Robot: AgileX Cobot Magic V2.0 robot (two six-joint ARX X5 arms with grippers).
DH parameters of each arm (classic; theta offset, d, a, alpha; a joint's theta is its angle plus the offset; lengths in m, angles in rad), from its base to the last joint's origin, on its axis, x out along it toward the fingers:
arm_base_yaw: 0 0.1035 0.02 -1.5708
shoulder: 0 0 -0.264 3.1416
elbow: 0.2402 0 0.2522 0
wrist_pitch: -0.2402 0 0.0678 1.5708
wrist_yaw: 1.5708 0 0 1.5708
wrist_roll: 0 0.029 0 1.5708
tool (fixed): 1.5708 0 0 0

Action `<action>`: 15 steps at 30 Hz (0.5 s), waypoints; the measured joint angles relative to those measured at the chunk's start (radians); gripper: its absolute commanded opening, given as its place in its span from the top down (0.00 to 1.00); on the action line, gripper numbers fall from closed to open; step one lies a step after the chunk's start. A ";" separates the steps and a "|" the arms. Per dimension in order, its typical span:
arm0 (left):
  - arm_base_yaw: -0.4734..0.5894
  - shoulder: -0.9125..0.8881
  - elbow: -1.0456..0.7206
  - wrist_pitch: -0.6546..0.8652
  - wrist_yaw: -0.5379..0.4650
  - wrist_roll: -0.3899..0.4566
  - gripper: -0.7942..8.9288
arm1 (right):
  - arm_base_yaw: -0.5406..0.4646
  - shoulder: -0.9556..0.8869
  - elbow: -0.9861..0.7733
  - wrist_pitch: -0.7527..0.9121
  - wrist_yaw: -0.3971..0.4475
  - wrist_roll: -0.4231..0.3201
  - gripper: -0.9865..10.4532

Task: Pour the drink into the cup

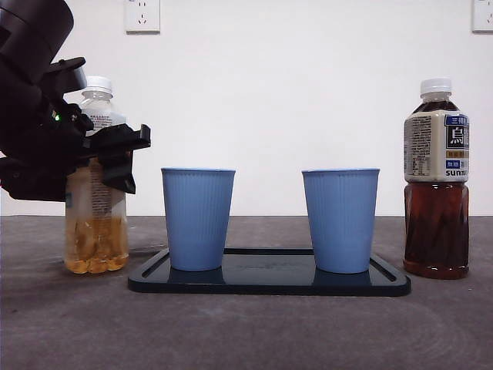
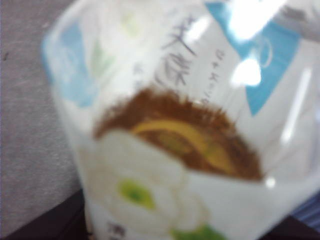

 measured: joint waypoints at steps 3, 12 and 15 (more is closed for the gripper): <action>0.000 0.005 0.000 0.005 0.000 0.001 0.66 | 0.000 0.000 0.000 0.000 0.004 0.000 0.48; 0.000 0.005 0.000 0.005 -0.001 0.002 0.55 | 0.000 0.000 0.000 0.000 0.024 0.007 0.48; 0.001 0.005 0.000 0.003 -0.004 0.005 0.52 | 0.000 0.000 0.000 0.000 0.024 0.010 0.48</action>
